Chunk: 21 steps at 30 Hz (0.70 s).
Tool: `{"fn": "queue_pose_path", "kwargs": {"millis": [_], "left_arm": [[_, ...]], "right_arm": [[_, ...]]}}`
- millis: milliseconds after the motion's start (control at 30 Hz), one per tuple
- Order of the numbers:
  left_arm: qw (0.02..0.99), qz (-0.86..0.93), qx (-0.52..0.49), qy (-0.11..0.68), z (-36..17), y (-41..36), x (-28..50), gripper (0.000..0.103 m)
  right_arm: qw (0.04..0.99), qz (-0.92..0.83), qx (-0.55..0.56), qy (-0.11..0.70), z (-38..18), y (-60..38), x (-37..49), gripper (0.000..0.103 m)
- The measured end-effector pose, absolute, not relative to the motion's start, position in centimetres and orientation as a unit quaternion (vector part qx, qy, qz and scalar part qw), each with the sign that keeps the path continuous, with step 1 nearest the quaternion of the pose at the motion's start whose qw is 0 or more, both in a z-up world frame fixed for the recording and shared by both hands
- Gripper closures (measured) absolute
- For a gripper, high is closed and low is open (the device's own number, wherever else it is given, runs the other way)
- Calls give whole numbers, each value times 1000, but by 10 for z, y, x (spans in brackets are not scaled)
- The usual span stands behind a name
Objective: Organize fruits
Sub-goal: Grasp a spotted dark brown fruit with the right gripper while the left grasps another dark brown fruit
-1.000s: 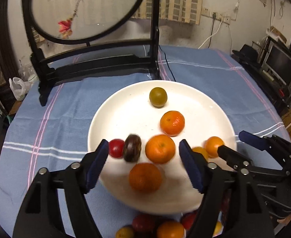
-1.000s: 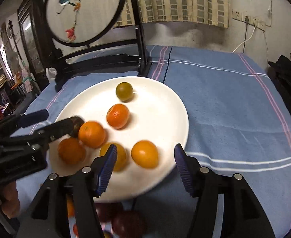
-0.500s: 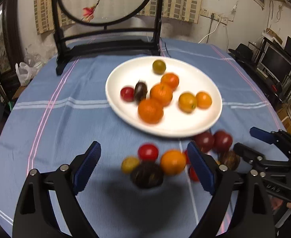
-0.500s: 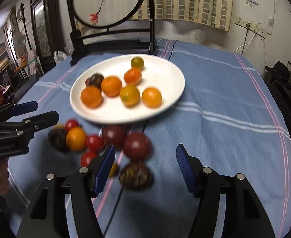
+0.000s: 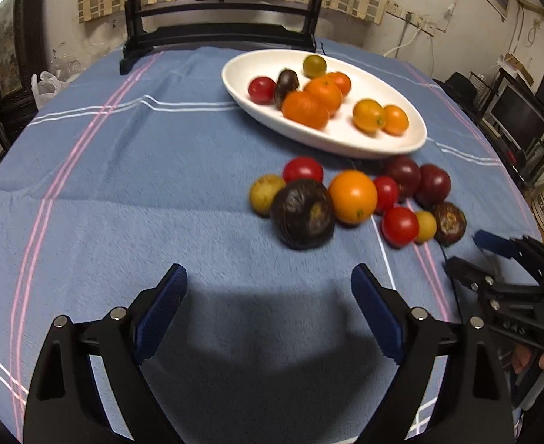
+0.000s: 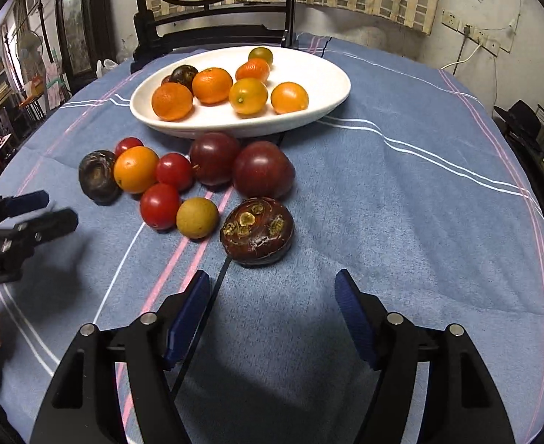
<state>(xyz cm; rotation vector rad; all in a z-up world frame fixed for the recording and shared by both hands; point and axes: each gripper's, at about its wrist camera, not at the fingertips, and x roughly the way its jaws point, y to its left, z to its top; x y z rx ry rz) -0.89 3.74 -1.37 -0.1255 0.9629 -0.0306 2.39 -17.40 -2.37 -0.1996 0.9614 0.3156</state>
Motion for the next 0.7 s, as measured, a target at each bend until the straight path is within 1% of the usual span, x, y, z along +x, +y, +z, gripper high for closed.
{"fn": "queue_pose_path", "kwargs": {"millis": [133,200,300,333,367,500,700], "left_arm": [[882,-23,-56,468,-16,31,-7,15],[881,-25,-55,469,-18,30,-7,15],[878,-26,-54,475,-21,28,-5,13],[878,-30,-56,475,-21,28,-4,11],[878,-32,-59,474,-22,28,-4,10],[878,-34,-62,473,-22,29,-3,10],[878,-33,-48,476,-23,24,-2,10]], "right_arm": [[870,150,-105,458,-24,-168,31,32],[874,140,-112,451,-23,-164,36,35],[876,134,-109,450,-23,-160,44,46],[876,140,-104,450,-23,-158,47,58],[877,136,-102,449,-23,-155,48,60],[882,126,-85,445,-21,-157,44,61],[886,147,-27,438,-13,-177,32,61]]}}
